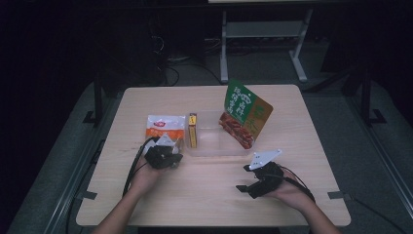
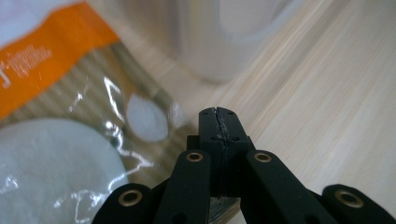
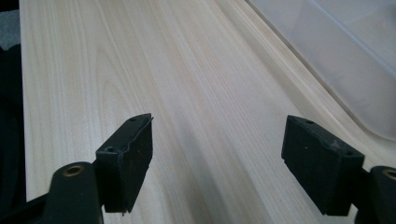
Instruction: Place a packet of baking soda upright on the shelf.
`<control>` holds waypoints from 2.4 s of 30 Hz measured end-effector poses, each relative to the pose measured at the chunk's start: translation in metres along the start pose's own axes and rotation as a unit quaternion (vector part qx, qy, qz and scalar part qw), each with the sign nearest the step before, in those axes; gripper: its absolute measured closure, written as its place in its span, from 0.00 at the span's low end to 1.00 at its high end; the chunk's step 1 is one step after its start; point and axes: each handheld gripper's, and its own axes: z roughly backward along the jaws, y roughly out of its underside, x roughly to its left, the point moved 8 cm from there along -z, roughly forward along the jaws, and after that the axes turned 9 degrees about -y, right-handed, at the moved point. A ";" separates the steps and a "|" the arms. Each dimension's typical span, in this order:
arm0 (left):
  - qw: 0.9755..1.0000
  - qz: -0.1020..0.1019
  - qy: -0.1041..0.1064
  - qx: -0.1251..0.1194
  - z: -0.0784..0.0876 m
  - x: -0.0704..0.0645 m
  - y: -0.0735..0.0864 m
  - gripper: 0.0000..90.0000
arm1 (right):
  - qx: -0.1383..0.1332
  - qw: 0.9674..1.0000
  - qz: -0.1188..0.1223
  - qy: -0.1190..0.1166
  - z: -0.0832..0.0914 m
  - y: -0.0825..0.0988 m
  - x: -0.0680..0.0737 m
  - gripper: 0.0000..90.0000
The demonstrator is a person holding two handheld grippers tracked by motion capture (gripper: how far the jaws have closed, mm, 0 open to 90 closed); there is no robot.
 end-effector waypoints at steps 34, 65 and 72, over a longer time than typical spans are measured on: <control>0.983 0.150 -0.092 -0.059 0.067 0.115 0.022 0.64 | 0.011 1.000 -0.003 0.004 -0.002 0.004 -0.003 0.27; 0.984 0.176 -0.028 -0.018 0.011 0.130 0.024 0.65 | 0.027 1.000 0.007 0.010 -0.007 0.007 -0.005 0.27; 0.986 0.162 -0.021 -0.019 0.012 0.127 0.023 0.91 | 0.030 0.999 0.005 0.011 -0.007 0.008 -0.005 0.27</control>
